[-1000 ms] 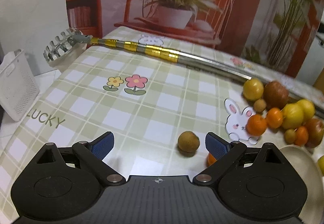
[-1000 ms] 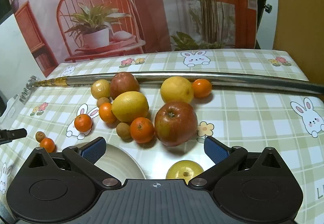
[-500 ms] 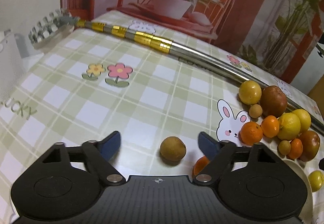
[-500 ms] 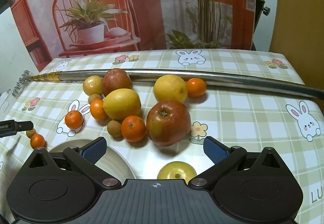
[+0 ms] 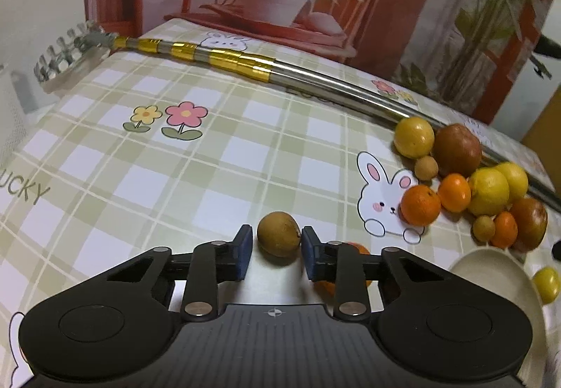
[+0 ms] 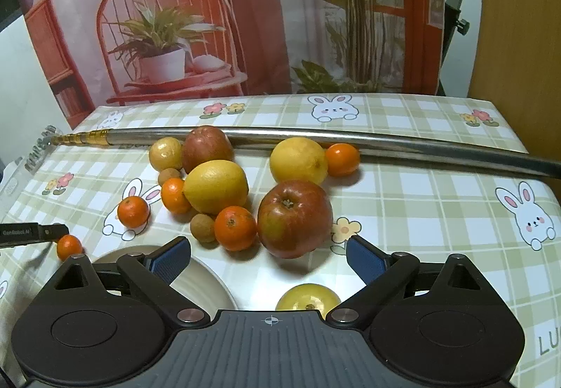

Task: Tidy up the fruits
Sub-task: 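Lift the brown fruit with the left gripper and carry it toward the white plate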

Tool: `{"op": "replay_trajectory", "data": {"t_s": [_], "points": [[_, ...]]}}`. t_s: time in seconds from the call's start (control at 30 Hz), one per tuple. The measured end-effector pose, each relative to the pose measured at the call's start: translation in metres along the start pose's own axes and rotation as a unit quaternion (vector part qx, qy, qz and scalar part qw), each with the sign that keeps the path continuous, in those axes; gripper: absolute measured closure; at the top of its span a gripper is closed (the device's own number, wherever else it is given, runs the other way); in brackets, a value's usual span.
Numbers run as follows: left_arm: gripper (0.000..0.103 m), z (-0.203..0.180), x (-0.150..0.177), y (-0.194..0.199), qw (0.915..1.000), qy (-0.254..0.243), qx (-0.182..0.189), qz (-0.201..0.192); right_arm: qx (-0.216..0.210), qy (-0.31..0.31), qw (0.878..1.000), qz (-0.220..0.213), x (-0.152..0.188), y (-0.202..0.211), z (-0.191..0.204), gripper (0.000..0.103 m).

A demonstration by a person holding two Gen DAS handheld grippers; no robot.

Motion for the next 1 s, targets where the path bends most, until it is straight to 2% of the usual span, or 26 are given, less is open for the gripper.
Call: {"op": "replay_trajectory", "data": {"t_s": [0.3, 0.53, 0.93, 1.0], "points": [[0.074, -0.0037, 0.0006, 0.0007, 0.9998, -0.018, -0.003, -0.01, -0.001, -0.002, 1.0, -0.002, 0.0021, 0.0027, -0.0014, 0.008], [0.075, -0.0058, -0.0021, 0.0089, 0.9992, -0.027, 0.0, -0.031, -0.003, -0.007, 1.0, -0.004, 0.0031, 0.0034, -0.0034, 0.008], [0.074, -0.0047, -0.0025, 0.0014, 0.9996, -0.018, 0.003, -0.022, -0.002, -0.011, 1.0, -0.004, 0.0083, 0.0067, -0.0074, 0.008], [0.072, -0.0045, -0.0037, 0.0008, 0.9995, -0.018, 0.006, -0.024, -0.003, -0.011, 1.0, -0.005, 0.0084, 0.0069, -0.0068, 0.008]]}}
Point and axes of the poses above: each gripper's, at about its wrist camera, not at the fingertips, and y roughly against the way its jaws point, z to its left, x to its underside, the point moved 5 cm from there along -y, roughly the way its jaws point, and after that the axes turned 9 degrees about -y, right-handed, at the moved point
